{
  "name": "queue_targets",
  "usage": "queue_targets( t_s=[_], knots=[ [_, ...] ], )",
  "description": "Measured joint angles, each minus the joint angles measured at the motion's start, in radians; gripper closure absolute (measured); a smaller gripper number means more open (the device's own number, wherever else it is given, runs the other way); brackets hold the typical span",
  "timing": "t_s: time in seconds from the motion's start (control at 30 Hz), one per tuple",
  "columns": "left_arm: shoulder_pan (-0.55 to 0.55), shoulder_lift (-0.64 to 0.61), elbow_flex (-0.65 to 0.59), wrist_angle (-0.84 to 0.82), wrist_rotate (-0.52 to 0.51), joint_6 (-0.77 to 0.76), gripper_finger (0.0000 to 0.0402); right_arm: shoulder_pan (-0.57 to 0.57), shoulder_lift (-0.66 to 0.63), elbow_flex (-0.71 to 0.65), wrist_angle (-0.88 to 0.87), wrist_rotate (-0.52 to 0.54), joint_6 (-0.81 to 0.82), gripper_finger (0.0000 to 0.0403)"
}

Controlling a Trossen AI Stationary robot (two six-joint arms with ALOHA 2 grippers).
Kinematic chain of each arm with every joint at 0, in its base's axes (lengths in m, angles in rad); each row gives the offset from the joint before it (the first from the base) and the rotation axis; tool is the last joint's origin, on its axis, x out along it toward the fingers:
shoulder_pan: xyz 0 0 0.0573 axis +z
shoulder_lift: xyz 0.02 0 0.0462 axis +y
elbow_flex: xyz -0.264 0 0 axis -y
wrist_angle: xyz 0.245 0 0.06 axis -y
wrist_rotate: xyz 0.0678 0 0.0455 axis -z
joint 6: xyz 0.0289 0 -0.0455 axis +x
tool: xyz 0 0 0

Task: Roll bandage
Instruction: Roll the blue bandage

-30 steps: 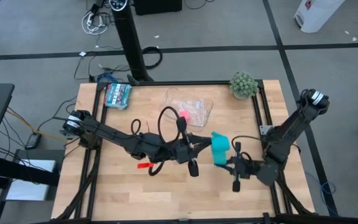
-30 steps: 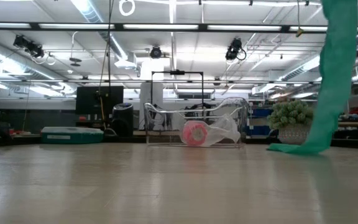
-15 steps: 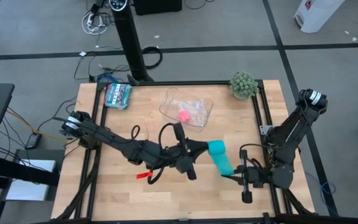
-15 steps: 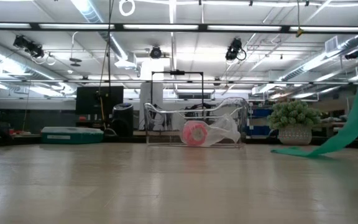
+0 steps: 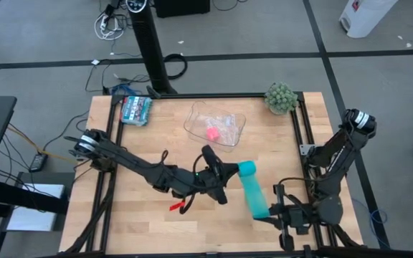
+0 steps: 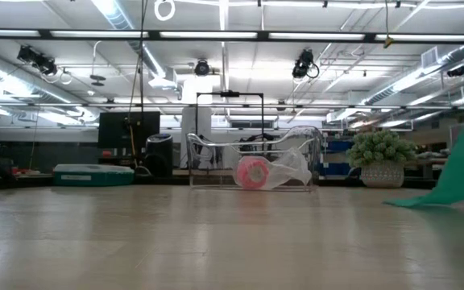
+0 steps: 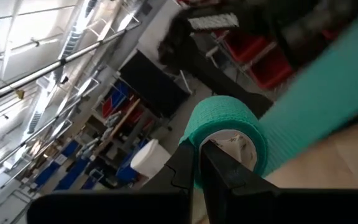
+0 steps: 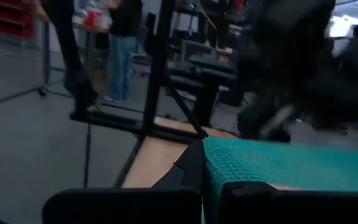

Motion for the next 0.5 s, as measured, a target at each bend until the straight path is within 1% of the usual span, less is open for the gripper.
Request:
queue_targets(
  t_s=[0.13, 0.33, 0.5],
  knots=[
    [0.001, 0.024, -0.029, 0.037, -0.015, -0.013, 0.0378, -0.004, -0.001, 0.03, 0.003, -0.03, -0.045, 0.0403],
    [-0.014, 0.079, -0.042, 0.057, 0.025, -0.058, 0.0378, -0.025, -0.006, 0.053, 0.002, -0.037, -0.075, 0.0403],
    [-0.041, 0.096, -0.043, 0.054, 0.033, -0.061, 0.0378, -0.026, -0.051, 0.054, -0.009, -0.037, -0.074, 0.0403]
  ],
)
